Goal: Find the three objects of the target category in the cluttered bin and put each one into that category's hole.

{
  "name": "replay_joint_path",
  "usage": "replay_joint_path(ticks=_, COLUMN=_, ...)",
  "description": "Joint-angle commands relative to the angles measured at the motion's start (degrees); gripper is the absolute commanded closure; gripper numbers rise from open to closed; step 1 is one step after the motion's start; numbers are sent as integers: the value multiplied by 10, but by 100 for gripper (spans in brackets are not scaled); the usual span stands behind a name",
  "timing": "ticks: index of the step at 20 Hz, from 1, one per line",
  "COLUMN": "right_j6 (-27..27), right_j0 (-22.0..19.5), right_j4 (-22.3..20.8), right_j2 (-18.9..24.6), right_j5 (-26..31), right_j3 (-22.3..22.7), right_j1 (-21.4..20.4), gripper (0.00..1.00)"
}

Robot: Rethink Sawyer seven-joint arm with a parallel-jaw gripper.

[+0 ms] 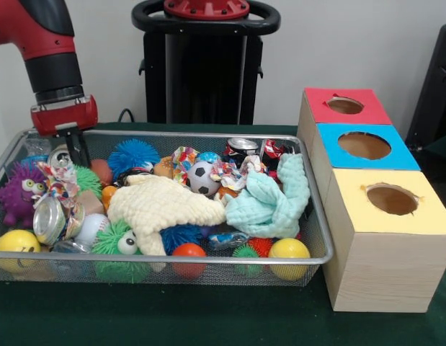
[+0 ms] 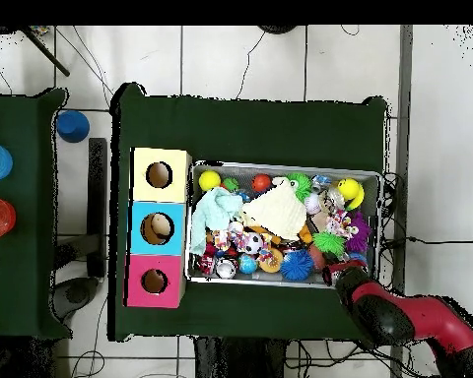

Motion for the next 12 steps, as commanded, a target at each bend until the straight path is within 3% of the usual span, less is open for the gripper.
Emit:
replay_joint_path(ticks=1, right_j6=-137, right_j0=0, right_j4=-4, right_j2=12, right_j5=36, right_j3=-33, right_j1=-20, gripper=100)
replay_joint_path(ticks=3, right_j6=-135, right_j0=-2, right_j4=-3, right_j2=14, right_j5=32, right_j3=-25, right_j1=-18, gripper=100)
replay_joint_path(ticks=4, right_j6=-124, right_j0=-3, right_j4=-2, right_j2=12, right_j5=27, right_j3=-27, right_j1=-13, gripper=0)
replay_joint_path(ticks=12, right_j6=-126, right_j0=-2, right_j4=11, right_j2=7, right_j5=45, right_j3=-34, right_j1=-11, gripper=0)
